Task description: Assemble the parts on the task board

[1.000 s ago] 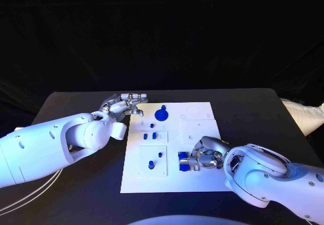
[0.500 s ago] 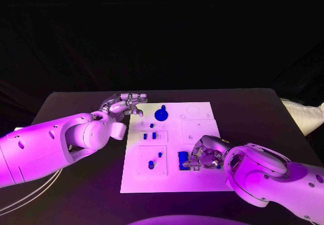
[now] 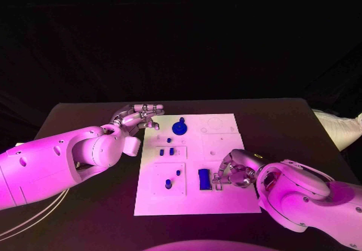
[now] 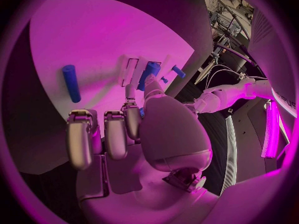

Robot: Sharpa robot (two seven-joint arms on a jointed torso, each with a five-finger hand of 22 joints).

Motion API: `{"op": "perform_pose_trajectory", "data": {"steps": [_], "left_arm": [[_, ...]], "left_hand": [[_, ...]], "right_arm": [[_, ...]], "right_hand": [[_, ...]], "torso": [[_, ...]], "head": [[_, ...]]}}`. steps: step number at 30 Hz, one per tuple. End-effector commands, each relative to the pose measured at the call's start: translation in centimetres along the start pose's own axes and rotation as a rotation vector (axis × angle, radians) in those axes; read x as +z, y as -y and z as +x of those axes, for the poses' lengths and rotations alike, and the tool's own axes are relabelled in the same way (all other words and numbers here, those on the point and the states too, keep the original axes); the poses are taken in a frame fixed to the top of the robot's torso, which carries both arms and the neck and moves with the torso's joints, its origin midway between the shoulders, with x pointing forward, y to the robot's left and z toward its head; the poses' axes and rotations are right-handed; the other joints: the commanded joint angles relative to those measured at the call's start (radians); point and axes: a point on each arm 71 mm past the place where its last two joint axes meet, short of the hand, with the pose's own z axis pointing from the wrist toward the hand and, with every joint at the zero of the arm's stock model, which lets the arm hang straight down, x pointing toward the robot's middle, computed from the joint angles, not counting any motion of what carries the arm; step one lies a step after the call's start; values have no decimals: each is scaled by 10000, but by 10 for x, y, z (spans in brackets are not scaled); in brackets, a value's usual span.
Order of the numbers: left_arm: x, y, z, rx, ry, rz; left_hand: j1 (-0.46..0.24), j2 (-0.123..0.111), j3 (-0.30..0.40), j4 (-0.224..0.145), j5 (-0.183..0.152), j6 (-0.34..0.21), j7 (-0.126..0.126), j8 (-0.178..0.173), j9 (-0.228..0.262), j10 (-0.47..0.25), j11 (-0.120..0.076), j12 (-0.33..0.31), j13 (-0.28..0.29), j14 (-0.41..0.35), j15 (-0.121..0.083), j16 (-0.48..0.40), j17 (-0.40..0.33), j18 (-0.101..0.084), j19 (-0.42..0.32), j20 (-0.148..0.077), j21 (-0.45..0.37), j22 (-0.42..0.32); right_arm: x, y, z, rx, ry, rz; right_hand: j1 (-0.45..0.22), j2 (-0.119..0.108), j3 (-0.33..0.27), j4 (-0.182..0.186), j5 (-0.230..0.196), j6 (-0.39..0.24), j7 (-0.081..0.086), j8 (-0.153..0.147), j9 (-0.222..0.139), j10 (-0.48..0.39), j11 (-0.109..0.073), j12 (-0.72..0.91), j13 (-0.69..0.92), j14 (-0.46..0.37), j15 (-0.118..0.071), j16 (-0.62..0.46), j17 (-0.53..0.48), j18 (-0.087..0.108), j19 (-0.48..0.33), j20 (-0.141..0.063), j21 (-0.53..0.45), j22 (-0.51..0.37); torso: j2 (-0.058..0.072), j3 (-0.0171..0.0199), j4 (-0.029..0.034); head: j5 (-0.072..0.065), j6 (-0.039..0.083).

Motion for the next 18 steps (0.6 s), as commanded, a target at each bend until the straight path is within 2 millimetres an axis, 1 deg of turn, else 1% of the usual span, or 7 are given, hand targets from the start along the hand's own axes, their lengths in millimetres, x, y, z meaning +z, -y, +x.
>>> {"op": "perform_pose_trajectory", "data": {"steps": [1, 3, 5, 7, 11, 14, 18], "left_arm": [[0, 1, 2, -25, -199, 70], [0, 1, 2, -24, -198, 71], [0, 1, 2, -25, -201, 72], [0, 1, 3, -31, -224, 72], [0, 1, 6, -52, -298, 67], [0, 0, 8, -69, -355, 59], [0, 0, 8, -77, -374, 47]], "left_hand": [[-105, -26, -43, -28, -20, -65, -21, 58, -1, -72, -25, 24, -2, -73, -9, 41, -10, 178, -69, 23, -6, 15], [-105, -26, -43, -28, -20, -65, -21, 58, -1, -72, -25, 24, -2, -73, -9, 41, -10, 178, -69, 23, -6, 15], [-105, -26, -43, -28, -20, -65, -21, 58, -1, -72, -25, 24, -2, -73, -9, 41, -10, 178, -69, 23, -6, 15], [-105, -26, -43, -28, -20, -65, -21, 58, -1, -72, -25, 24, -2, -73, -9, 41, -10, 178, -69, 23, -6, 15], [-105, -26, -43, -28, -20, -65, -21, 58, -1, -72, -25, 24, -2, -73, -9, 41, -10, 178, -69, 23, -6, 15], [-105, -26, -43, -28, -20, -65, -21, 58, -1, -72, -25, 24, -2, -73, -9, 41, -10, 178, -69, 23, -6, 15], [-105, -26, -43, -28, -20, -65, -21, 58, -1, -72, -25, 24, -2, -73, -9, 41, -10, 178, -69, 23, -6, 15]], "right_arm": [[-6, 5, -11, 547, 235, -99], [-11, 13, -19, 582, 258, 99], [-15, 24, -27, 388, 305, 331], [-18, 33, -33, 69, 399, 520], [-22, 44, -38, -617, 608, 720], [-23, 50, -40, -1139, 698, 852], [-22, 55, -39, -1653, 563, 1053]], "right_hand": [[-276, -117, -73, 156, 334, -69, 18, -75, -13, 38, 13, -61, -1442, 700, 26, 59, 620, -136, 212, 3, 13, 1433], [-270, -74, -106, 213, 546, -90, 26, -121, -22, 33, 21, -81, -1442, 701, 32, 64, 632, -136, 215, 10, 15, 1438], [-155, 52, -73, 229, 801, -172, 58, -230, -64, -6, 39, -179, -1490, 704, 47, 72, 651, -136, 212, 21, 13, 1438], [-136, 137, -62, 267, 850, -186, 74, -278, -85, -52, 55, -300, -1561, 704, 58, 76, 661, -133, 204, 30, 5, 1429], [-136, 161, -64, 285, 845, -193, 80, -297, -94, -97, 61, -418, -1637, 709, 63, 88, 689, -130, 195, 34, -4, 1416], [-136, 159, -69, 289, 842, -196, 82, -303, -97, -100, 63, -424, -1639, 711, 65, 94, 703, -134, 205, 36, 6, 1431], [-139, 152, -78, 294, 839, -196, 84, -309, -99, -103, 65, -430, -1642, 711, 67, 97, 708, -135, 208, 37, 9, 1436]], "torso": [[-15, -11, -9], [-13, -10, -6], [-17, -7, -36], [-20, -2, -66], [-23, 9, -105], [-22, 21, -109], [-20, 12, -72]], "head": [[-110, 19], [-176, 41], [-247, 64], [-308, 89], [-386, 118], [-443, 134], [-495, 133]]}}
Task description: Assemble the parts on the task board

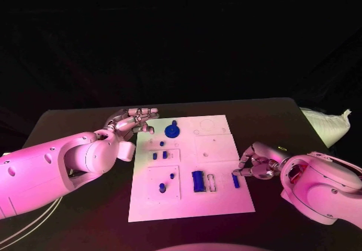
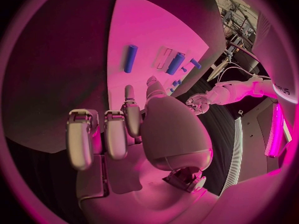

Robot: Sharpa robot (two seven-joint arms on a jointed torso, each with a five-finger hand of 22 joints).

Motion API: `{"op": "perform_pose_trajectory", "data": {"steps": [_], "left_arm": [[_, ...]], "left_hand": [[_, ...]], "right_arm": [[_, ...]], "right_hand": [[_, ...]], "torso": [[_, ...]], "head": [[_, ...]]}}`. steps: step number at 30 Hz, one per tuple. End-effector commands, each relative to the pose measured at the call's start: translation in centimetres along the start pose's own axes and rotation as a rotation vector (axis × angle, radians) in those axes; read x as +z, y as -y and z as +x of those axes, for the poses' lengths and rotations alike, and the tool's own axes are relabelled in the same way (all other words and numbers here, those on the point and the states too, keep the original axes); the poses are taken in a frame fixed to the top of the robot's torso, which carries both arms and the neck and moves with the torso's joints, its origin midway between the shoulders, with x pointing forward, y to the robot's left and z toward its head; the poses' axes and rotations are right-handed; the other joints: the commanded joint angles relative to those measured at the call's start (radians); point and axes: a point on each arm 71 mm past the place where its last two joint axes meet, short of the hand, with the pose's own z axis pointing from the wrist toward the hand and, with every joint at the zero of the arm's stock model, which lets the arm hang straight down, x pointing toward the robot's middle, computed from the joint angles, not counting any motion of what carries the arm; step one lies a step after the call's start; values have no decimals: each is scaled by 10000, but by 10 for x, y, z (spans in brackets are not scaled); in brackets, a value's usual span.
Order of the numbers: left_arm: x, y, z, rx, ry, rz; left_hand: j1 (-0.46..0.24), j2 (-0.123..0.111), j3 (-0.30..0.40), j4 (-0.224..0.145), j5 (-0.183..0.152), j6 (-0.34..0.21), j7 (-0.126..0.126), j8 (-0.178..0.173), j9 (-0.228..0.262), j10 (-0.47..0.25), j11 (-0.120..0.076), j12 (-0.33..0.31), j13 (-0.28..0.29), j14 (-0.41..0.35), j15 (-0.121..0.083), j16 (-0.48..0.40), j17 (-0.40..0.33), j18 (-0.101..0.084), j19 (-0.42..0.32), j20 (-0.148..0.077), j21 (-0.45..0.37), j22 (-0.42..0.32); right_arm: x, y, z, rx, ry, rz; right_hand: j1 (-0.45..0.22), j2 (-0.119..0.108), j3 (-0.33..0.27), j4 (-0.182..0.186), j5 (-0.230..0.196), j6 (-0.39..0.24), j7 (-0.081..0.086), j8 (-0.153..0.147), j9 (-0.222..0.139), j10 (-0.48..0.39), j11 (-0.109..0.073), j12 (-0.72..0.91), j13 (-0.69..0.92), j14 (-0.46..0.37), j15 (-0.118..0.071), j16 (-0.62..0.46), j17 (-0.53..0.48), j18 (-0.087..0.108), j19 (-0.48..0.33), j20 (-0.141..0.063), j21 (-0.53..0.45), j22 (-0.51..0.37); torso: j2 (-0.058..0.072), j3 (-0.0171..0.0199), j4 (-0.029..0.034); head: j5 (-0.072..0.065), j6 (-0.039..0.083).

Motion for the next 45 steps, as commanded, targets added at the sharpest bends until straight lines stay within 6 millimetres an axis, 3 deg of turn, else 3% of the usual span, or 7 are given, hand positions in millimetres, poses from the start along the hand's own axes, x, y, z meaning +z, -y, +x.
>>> {"op": "perform_pose_trajectory", "data": {"steps": [1, 19, 26, 31, 36, 41, 45], "left_arm": [[0, 0, 3, -42, -245, 57], [0, 0, 1, -34, -196, 44], [0, 0, 1, -32, -187, 44], [0, 0, 1, -31, -183, 41], [0, 0, 1, -32, -186, 37], [0, 0, 1, -33, -187, 32], [0, -1, 1, -33, -187, 25]], "left_hand": [[-105, -26, -43, -28, -20, -66, -21, 58, -2, -72, -25, 24, -3, -73, -9, 41, -11, 178, -69, 23, -6, 15], [-105, -26, -43, -28, -20, -66, -21, 58, -2, -72, -25, 24, -3, -73, -9, 41, -11, 178, -69, 23, -6, 15], [-105, -26, -43, -28, -20, -66, -21, 58, -2, -72, -25, 24, -3, -73, -9, 41, -11, 178, -69, 23, -6, 15], [-105, -26, -43, -28, -20, -66, -21, 58, -2, -72, -25, 24, -3, -73, -9, 41, -11, 178, -69, 23, -6, 15], [-105, -26, -43, -28, -20, -66, -21, 58, -2, -72, -25, 24, -3, -73, -9, 41, -11, 178, -69, 23, -6, 15], [-105, -26, -43, -28, -20, -66, -21, 58, -2, -72, -25, 24, -3, -73, -9, 41, -11, 178, -69, 23, -6, 15], [-105, -26, -43, -28, -20, -66, -21, 58, -2, -72, -25, 24, -3, -73, -9, 41, -11, 178, -69, 23, -6, 15]], "right_arm": [[1, 1, 2, -1137, -150, -55], [9, -4, 28, -1635, -1058, -51], [13, -8, 35, -1793, -1173, -125], [16, -10, 38, -2256, -1233, -109], [19, -14, 42, -3152, -1366, -190], [23, -20, 49, -3829, -1391, -365], [24, -23, 53, -4092, -1427, -414]], "right_hand": [[26, 78, -21, 96, 21, -44, 9, -52, -13, -30, -8, -34, -1516, 714, 70, 56, 708, -136, 206, 39, 7, 1435], [131, 73, -80, 125, 18, 89, -25, -64, -5, -10, -29, -23, -1485, 712, 65, 58, 718, -137, 209, 52, 9, 1446], [519, 229, 58, -25, -8, 130, -50, -116, -8, -3, -56, -42, -1475, 714, 40, 63, 735, -134, 201, 33, 1, 1440], [746, 282, 147, -127, -320, 154, -51, -168, -14, -13, -61, -88, -1484, 711, 34, 59, 733, -132, 192, 22, -9, 1431], [1560, 379, 630, -603, -1194, 199, -101, -238, -25, -46, -116, -155, -1494, 713, -18, 67, 762, -133, 194, -13, -9, 1441], [2208, 344, 1308, -1048, -1282, 290, -78, -347, -71, -82, -107, -213, -1497, 741, -14, 145, 941, -131, 182, -37, -21, 1437], [2243, 305, 1495, -1113, -1296, 313, -72, -389, -87, -84, -100, -229, -1498, 744, -4, 156, 968, -135, 189, -27, -14, 1449]], "torso": [[2, 3, 21], [6, -9, 12], [6, -7, 12], [8, -11, 6], [4, -8, 17], [1, -9, 15], [1, -6, 20]], "head": [[-39, 4], [43, -42], [68, -60], [79, -72], [91, -95], [107, -103], [126, -109]]}}
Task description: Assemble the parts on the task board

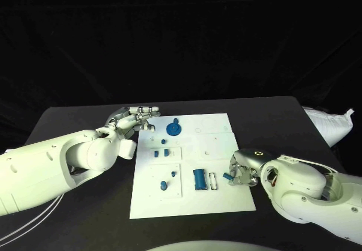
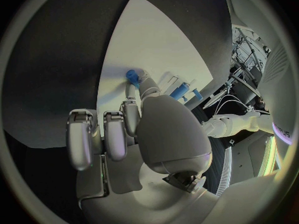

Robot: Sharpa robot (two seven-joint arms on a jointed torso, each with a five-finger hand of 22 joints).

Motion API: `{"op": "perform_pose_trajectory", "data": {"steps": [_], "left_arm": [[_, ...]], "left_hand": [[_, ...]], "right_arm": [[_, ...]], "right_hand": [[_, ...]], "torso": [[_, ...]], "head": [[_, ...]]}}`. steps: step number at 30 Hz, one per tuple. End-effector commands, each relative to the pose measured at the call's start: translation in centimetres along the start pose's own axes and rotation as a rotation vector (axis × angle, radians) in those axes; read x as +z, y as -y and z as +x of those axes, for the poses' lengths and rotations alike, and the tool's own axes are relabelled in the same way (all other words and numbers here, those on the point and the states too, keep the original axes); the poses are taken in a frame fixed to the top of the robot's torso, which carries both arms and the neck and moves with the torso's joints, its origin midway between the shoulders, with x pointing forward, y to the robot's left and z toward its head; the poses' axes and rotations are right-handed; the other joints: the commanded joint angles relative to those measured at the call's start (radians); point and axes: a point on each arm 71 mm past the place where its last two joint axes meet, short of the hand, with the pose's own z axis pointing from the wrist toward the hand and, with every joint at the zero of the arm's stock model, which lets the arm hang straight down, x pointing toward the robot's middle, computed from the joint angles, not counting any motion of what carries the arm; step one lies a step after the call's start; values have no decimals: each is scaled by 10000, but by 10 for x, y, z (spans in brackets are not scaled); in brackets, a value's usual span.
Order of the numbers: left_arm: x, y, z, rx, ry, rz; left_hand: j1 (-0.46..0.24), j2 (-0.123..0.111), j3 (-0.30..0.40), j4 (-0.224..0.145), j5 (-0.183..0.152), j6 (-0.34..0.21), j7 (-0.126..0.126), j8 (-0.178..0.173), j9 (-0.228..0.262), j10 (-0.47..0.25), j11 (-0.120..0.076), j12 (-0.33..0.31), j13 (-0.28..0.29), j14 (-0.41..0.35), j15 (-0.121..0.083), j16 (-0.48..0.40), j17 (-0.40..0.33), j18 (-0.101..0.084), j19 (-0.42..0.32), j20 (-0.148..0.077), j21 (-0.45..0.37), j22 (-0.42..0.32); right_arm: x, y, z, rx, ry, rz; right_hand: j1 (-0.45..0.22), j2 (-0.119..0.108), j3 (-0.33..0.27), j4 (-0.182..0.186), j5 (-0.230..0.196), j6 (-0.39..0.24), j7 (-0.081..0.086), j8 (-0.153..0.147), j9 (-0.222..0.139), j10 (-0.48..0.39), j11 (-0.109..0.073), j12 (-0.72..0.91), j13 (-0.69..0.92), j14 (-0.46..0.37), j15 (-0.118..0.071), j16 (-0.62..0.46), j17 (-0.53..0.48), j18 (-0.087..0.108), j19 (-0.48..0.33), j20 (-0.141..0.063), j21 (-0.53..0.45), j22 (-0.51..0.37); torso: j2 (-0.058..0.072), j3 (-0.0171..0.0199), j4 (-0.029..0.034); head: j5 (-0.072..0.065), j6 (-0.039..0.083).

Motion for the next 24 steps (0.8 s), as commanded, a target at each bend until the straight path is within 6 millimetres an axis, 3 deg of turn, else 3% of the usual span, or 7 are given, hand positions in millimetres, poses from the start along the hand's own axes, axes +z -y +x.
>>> {"op": "perform_pose_trajectory", "data": {"steps": [1, 6, 10, 13, 18, 21, 24], "left_arm": [[0, 1, 2, -27, -204, 55], [0, 1, 2, -26, -201, 46], [0, 1, 2, -29, -211, 42], [0, 0, 3, -29, -213, 39], [0, 0, 2, -25, -196, 34], [0, 0, 2, -27, -199, 32], [0, 0, 2, -28, -203, 32]], "left_hand": [[-105, -26, -43, -28, -20, -66, -21, 58, -2, -72, -25, 24, -3, -73, -9, 41, -11, 178, -69, 23, -6, 16], [-105, -26, -43, -28, -20, -66, -21, 58, -2, -72, -25, 24, -3, -73, -9, 41, -11, 178, -69, 23, -6, 16], [-105, -26, -43, -28, -20, -66, -21, 58, -2, -72, -25, 24, -3, -73, -9, 41, -11, 178, -69, 23, -6, 16], [-105, -26, -43, -28, -20, -66, -21, 58, -2, -72, -25, 24, -3, -73, -9, 41, -11, 178, -69, 23, -6, 16], [-109, -13, -50, -51, -19, -83, -19, 79, 1, -102, -22, 61, -1, -82, -6, 58, -26, 182, -75, 28, -4, 16], [-111, -7, -53, -62, -18, -91, -18, 88, 2, -116, -21, 77, -1, -86, -5, 65, -32, 183, -78, 31, -3, 16], [-111, -7, -53, -62, -18, -91, -18, 88, 2, -116, -21, 77, -1, -86, -5, 65, -32, 183, -78, 31, -3, 16]], "right_arm": [[2, 5, 18, -1206, -836, 395], [3, 5, 20, -1297, -895, 443], [4, 5, 20, -1113, -894, 509], [3, 5, 20, -592, -866, 565], [0, 5, 18, 485, -643, 564], [-4, 3, 14, 1200, -368, 532], [-7, 2, 10, 1822, -178, 512]], "right_hand": [[883, 798, 131, -16, -11, 95, 3, -27, -1120, -18, -56, -25, -1857, 727, -24, 40, 962, -136, 189, -26, -15, 1444], [630, 606, 392, 60, 231, 120, 25, -130, -1162, -22, -36, -68, -1868, 724, -4, 33, 958, -135, 186, -1, -20, 1444], [354, 459, 775, 201, 747, 148, 7, -227, -1195, -15, -25, -96, -1869, 721, -4, 24, 952, -136, 191, 6, -18, 1453], [325, 526, 1253, 223, 1188, 145, 24, -277, -1195, 2, -58, -103, -1865, 725, -12, 28, 968, -140, 206, -7, -6, 1475], [215, 581, 2111, 256, 1316, 92, 57, -351, -1182, 27, -30, -100, -1849, 728, 5, 31, 983, -145, 221, -3, 8, 1498], [-119, 205, 3043, 240, 1360, 136, 60, -372, -1126, 55, -27, -100, -1831, 729, 20, 28, 988, -147, 227, 20, 14, 1513], [-452, -16, 3525, 282, 1408, 168, 58, -374, -1078, 80, -14, -94, -1816, 733, 18, 30, 999, -152, 241, 24, 26, 1534]], "torso": [[-1, 2, 6], [-2, -5, -13], [-8, -3, -10], [-8, 2, -5], [-11, 6, -5], [-9, 4, -1], [-8, 1, -8]], "head": [[13, -8], [12, -14], [6, -6], [3, -9], [17, -5], [14, 1], [18, 2]]}}
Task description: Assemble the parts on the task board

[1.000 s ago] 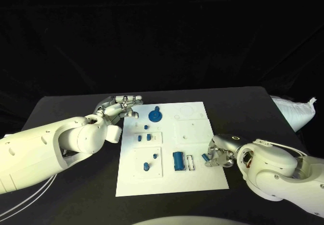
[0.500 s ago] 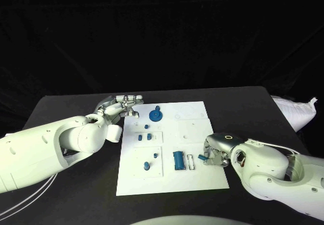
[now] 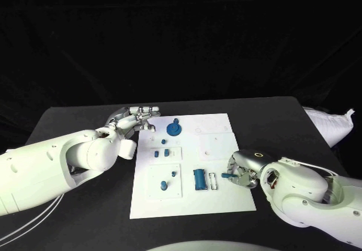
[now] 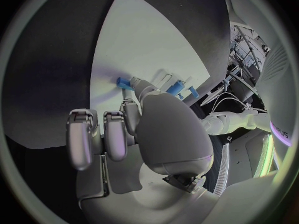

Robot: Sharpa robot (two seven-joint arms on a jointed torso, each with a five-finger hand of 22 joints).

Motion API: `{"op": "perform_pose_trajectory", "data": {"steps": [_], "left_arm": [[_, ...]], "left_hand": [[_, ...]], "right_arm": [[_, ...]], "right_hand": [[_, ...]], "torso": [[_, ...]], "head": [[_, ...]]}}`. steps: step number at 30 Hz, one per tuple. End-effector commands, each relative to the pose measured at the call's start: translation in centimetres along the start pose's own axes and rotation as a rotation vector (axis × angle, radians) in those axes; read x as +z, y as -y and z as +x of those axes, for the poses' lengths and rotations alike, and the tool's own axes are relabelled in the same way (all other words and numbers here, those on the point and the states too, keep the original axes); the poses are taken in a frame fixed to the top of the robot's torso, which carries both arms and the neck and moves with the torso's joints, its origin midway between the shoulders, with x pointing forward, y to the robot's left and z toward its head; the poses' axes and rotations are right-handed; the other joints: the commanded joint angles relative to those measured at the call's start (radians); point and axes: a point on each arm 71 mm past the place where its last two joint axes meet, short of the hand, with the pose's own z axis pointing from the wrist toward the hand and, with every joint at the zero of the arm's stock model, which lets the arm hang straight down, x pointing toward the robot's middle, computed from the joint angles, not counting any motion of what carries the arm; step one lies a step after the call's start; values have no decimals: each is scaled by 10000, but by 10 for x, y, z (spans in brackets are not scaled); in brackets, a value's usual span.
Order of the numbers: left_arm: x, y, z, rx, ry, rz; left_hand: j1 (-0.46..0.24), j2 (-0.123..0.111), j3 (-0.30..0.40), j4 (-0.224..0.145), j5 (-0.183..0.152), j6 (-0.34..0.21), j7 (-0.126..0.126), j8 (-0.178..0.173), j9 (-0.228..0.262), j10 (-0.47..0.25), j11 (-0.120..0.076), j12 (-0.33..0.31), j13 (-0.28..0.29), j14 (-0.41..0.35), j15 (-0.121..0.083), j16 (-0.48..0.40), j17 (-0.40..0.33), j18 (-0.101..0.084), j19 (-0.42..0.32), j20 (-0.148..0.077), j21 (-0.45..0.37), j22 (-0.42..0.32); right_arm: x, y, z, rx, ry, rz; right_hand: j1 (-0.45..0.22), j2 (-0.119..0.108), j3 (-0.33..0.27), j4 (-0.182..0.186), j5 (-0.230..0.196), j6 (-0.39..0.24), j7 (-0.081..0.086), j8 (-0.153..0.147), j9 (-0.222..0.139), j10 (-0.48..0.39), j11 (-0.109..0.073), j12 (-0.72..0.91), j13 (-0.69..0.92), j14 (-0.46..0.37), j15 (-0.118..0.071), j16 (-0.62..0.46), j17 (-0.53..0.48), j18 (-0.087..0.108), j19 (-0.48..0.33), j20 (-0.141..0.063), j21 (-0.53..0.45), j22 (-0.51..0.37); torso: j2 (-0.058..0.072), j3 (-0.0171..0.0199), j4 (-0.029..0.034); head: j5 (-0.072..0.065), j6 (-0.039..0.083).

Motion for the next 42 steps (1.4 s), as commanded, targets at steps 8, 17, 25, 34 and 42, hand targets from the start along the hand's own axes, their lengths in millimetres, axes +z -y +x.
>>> {"op": "perform_pose_trajectory", "data": {"steps": [8, 17, 25, 34, 42], "left_arm": [[0, 0, 3, -33, -218, 52], [-1, 0, 3, -44, -253, 29], [-1, 0, 3, -47, -265, 16], [-1, 0, 4, -55, -292, 7], [-1, 0, 4, -58, -303, 2]], "left_hand": [[-111, -7, -11, -19, -18, -56, 16, 21, 2, -62, 33, 21, -1, -86, -5, 65, -8, 184, -42, -5, -3, 16], [-86, 11, 3, -45, -10, -64, 14, 32, 3, -76, 30, 40, -1, -91, -8, 72, -16, 188, -44, -6, 0, 18], [-86, 11, 3, -45, -10, -64, 14, 32, 3, -76, 30, 40, -1, -91, -8, 72, -16, 188, -44, -6, 0, 18], [-86, 11, 3, -45, -10, -64, 14, 32, 3, -76, 30, 40, -1, -91, -8, 72, -16, 188, -44, -6, 0, 18], [-77, 13, 5, -67, -6, -74, 18, 42, 3, -93, 33, 58, -1, -98, -9, 80, -24, 189, -46, -6, 5, 21]], "right_arm": [[-7, 5, 1, 2552, -204, 677], [-7, -1, 3, 3419, -595, 599], [-5, -8, 7, 3642, -1048, 509], [0, -12, 11, 3618, -1426, 523], [3, -16, 12, 3514, -1492, 507]], "right_hand": [[-1109, -475, 921, 180, 149, 182, -41, 47, 186, 143, -26, 103, -1379, 724, -5, 38, 1024, -158, 264, 17, 44, 1568], [-1522, -693, 1069, 221, 450, 227, -44, 17, 221, 167, -29, 118, -1350, 729, -7, 46, 1044, -160, 270, 11, 46, 1577], [-2066, -828, 854, 404, 891, 279, -44, -13, 255, 194, -21, 126, -1326, 733, -1, 52, 1061, -161, 274, 14, 46, 1584], [-2631, -894, 210, 688, 1621, 367, -62, -44, 296, 217, -30, 126, -1299, 731, -9, 49, 1061, -160, 273, 10, 39, 1584], [-2825, -761, -488, 852, 2290, 481, -105, -66, 354, 244, -64, 165, -1246, 732, -41, 50, 1070, -158, 271, -20, 29, 1580]], "torso": [[5, -7, -4], [5, -11, 11], [5, -13, -1], [6, -4, 7], [7, -2, -9]], "head": [[-6, 3], [-20, -19], [10, -54], [22, -72], [36, -76]]}}
